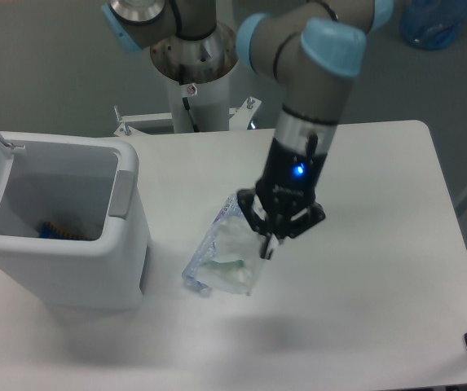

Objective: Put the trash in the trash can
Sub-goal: 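Carry the tissue over the white bin and open the gripper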

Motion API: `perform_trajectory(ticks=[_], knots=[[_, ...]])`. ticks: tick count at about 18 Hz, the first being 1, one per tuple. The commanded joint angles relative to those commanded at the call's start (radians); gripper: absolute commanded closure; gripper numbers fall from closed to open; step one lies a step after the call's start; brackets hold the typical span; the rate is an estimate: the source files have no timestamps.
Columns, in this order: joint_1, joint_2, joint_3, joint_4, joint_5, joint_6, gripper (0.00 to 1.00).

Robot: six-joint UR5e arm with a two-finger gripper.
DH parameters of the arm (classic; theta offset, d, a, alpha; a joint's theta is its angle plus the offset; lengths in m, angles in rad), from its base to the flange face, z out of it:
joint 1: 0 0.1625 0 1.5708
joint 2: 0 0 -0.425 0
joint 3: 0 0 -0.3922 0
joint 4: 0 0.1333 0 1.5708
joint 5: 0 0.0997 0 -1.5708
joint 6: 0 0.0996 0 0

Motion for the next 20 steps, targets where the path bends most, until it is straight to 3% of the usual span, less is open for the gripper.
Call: perform_trajectory(ticks=[4, 7, 12, 15, 16, 19, 20], knots=[[-0.040, 0.084, -0.029, -0.002, -0.118, -0.020, 1.00], [-0.057, 0.111, -0.051, -0.002, -0.177, -0.021, 1.00], [-0.109, 0.167, -0.167, 0.005, -0.166, -0.014, 1.00], [-0.132, 0.178, -0.189, 0.011, -0.166, -0.012, 0.99], [-0.149, 0.172, -0.189, 0.012, -0.166, -0.012, 0.95], [-0.161, 0.155, -0.187, 0.018, -0.166, 0.003, 0.59], [-0.161, 0.154, -0.187, 0.018, -0.166, 0.012, 0.38]])
